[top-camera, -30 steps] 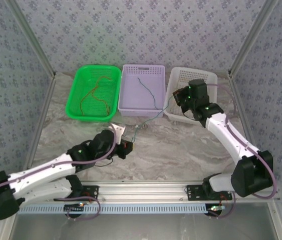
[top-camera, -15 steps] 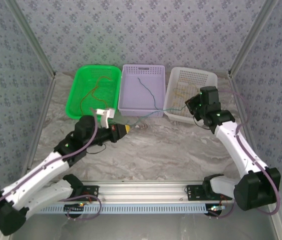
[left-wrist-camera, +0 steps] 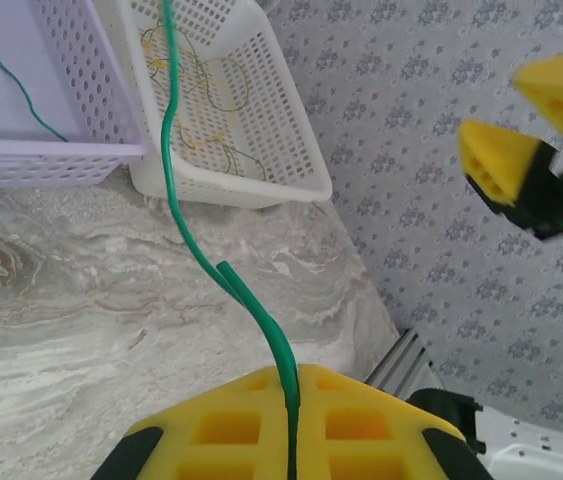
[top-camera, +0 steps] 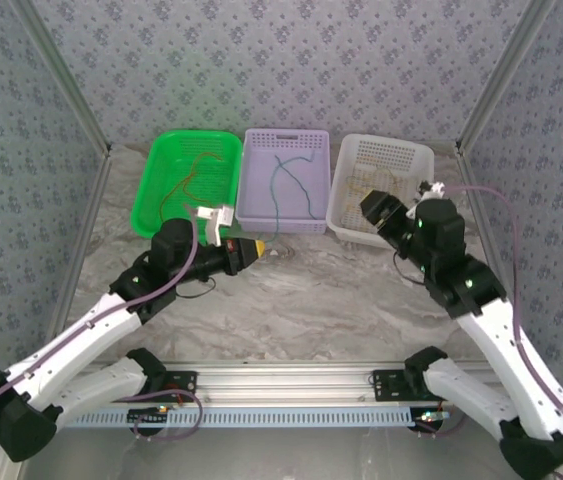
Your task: Untangle the cables
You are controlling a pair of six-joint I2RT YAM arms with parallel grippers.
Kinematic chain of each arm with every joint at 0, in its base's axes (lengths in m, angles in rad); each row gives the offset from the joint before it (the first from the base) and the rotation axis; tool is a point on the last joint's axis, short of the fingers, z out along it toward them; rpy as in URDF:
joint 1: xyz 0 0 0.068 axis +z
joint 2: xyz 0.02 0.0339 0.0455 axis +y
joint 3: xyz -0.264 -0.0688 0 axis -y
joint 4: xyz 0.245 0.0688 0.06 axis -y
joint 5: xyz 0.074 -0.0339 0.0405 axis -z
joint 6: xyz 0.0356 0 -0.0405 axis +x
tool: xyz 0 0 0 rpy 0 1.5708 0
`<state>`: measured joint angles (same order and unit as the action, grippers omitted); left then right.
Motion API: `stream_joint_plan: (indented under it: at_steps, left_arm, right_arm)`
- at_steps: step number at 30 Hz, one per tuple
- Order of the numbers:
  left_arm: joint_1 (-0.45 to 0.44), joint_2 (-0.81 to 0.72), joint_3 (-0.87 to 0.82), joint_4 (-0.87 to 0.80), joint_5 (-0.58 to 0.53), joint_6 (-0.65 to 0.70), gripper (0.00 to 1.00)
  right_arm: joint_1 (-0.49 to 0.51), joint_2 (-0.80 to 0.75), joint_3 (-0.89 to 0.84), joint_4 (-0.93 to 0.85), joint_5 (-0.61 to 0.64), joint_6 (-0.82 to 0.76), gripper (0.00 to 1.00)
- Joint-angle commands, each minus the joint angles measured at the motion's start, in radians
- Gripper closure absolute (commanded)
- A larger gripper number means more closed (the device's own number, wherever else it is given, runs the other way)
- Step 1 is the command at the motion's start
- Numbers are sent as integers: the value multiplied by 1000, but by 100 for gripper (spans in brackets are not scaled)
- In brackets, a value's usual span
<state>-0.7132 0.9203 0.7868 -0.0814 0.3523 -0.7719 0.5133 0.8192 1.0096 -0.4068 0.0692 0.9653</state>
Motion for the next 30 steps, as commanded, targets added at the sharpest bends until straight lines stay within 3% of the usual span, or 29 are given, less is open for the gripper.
stream_joint_plan:
  at_steps: [1, 4, 8, 15, 18, 21, 26, 30]
  left_arm:
    - [6, 20, 39, 109, 21, -47, 100]
    - [5, 35, 42, 139, 33, -65, 100]
    - [3, 29, 29, 164, 35, -80, 100]
    - [-12, 35, 10, 199, 33, -90, 100]
    - [-17, 39, 8, 203, 27, -90, 100]
    - [-18, 36, 4, 206, 20, -91, 100]
    - [-27, 38, -1, 187, 24, -77, 100]
    - [-42, 49, -8, 107, 32, -32, 100]
  right_arm:
    - [161, 9, -115, 255, 31, -57, 32]
    - [228, 108, -162, 429, -48, -16, 28]
    - [246, 222, -213, 649, -107, 173, 25]
    - [284, 391, -182, 792, -113, 390, 25]
    - [298, 444, -172, 828, -115, 452, 30]
    - [314, 473, -176, 853, -102, 493, 45]
    - [317, 440, -173, 805, -27, 473, 100]
    - [309, 371, -83, 593, 39, 361, 100]
